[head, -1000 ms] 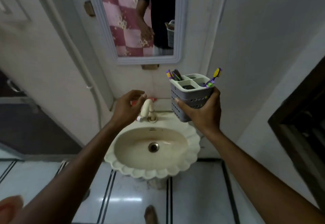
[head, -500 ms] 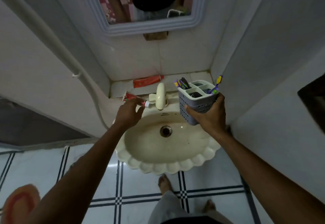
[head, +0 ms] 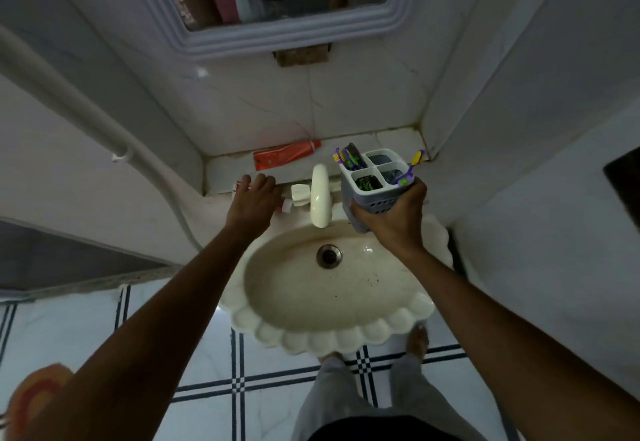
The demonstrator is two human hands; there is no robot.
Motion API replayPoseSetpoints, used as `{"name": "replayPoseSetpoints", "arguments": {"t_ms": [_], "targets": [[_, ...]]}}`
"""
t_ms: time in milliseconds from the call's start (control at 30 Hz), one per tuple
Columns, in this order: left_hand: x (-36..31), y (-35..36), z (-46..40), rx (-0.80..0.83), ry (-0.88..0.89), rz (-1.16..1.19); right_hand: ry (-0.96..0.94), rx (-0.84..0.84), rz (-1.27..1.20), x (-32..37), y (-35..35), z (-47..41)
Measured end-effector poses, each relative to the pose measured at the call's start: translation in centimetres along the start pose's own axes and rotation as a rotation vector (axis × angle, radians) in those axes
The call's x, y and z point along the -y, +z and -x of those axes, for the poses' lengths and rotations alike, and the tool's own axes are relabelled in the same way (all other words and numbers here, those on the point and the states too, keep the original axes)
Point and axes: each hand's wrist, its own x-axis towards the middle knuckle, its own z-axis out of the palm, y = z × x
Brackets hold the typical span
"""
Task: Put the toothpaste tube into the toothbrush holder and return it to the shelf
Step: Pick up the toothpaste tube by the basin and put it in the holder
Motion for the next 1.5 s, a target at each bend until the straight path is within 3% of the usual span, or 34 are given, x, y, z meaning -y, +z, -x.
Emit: {"name": "replayPoseSetpoints", "arguments": {"t_ms": [100,167,333,400,533,700,833,967,1100,1267,1500], "targets": [[0.0,0.2,1.4,-0.061,-0.113,0.120,-0.029,0.019,0.005,-0.3,0.8,-0.3],[-0.2,-0.5,2.6,-0.098,-0.286,0.341,-0.022,0.035,0.029,-0.5,1.2,-0.1],[-1.7,-7.2,5.8,-0.145,-0.640,1.470,-0.003,0.113,0.114,-0.6,0.5,0.7],[-2.0,-10.7,6.3,-0.110,-0.655,1.642,0.007,0.166,0.118,-0.7,0.2,0.9],[-3.3,-16.3,5.3,-0.090,-0.524,1.627,0.029,0.297,0.129,-1.3,-1.3,1.2],[-6.1,-19.6,2.2,-0.101,-0.389,1.345,0.056,0.368,0.089,-1.2,-2.9,0.8],[-8.4,-20.1,-1.0,-0.178,-0.291,0.966,0.050,0.389,0.139,-1.0,-3.9,0.5],[-10.3,-20.8,-3.7,-0.183,-0.222,0.831,0.058,0.399,0.182,-0.6,-4.4,0.3],[-11.4,-21.4,-5.3,-0.169,-0.190,0.845,0.037,0.380,0.190,-0.6,-4.8,0.1],[-11.4,-20.5,-5.3,-0.313,-0.214,0.939,0.030,0.363,0.175,-1.0,-5.1,-0.3],[-7.1,-18.2,-2.1,-0.372,-0.380,1.101,0.056,0.321,0.110,-2.0,-5.0,-0.6]]}}
